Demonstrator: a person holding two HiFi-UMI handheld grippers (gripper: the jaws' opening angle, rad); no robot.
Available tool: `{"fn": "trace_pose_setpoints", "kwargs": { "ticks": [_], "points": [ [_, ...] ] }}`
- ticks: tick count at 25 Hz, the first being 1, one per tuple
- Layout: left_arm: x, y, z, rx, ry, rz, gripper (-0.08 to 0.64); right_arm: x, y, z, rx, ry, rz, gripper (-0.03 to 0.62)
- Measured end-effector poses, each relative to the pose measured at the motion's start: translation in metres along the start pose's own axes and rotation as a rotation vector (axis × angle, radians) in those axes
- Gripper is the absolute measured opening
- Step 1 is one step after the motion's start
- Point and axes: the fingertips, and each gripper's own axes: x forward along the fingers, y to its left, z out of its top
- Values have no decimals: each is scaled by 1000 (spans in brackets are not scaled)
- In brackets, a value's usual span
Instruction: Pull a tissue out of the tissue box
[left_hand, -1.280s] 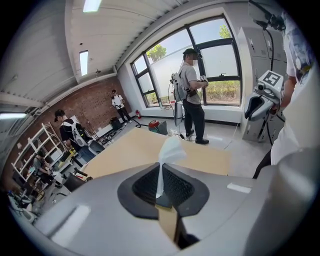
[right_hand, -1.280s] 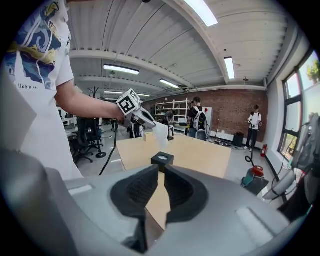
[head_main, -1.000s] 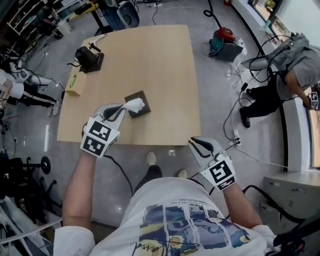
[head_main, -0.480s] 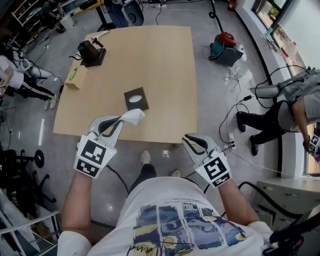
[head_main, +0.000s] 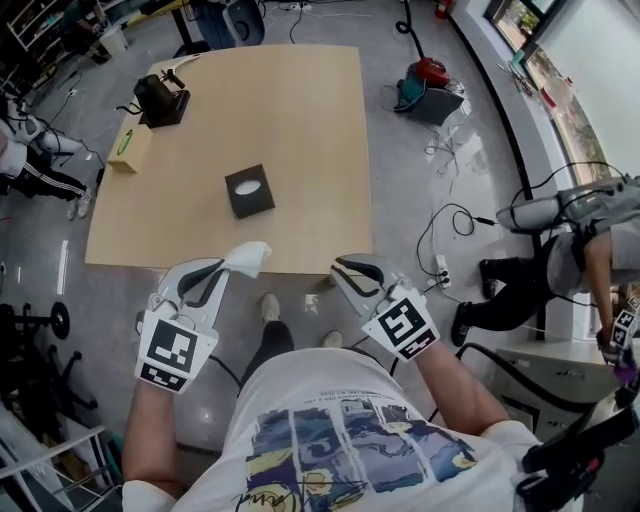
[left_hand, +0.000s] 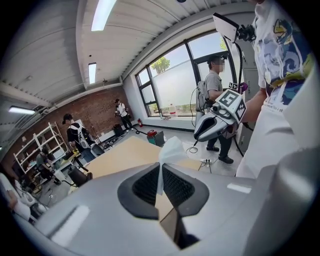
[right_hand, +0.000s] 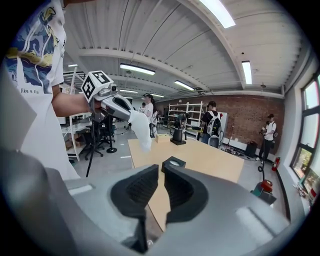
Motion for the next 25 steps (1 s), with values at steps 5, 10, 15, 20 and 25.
{"fn": "trace_pose_setpoints", "kwargs": {
  "ticks": [5, 10, 15, 20, 25],
  "points": [
    [-9, -17, -7, -17, -7, -11, 5, 9, 12, 6, -20, -2, 30, 28],
    [-15, -28, -16, -30, -1, -15, 5, 18, 23, 12, -38, 4, 59, 28],
    [-15, -30, -23, -41, -15, -26, 5, 26, 27, 17, -65, 28, 58, 28],
    [-13, -31, -28, -44, -13, -38, 5, 30, 31, 18, -81, 40, 63, 28],
    [-10, -25, -30, -53, -15, -47, 5, 37, 30, 19, -93, 55, 65, 26]
  ]
}}
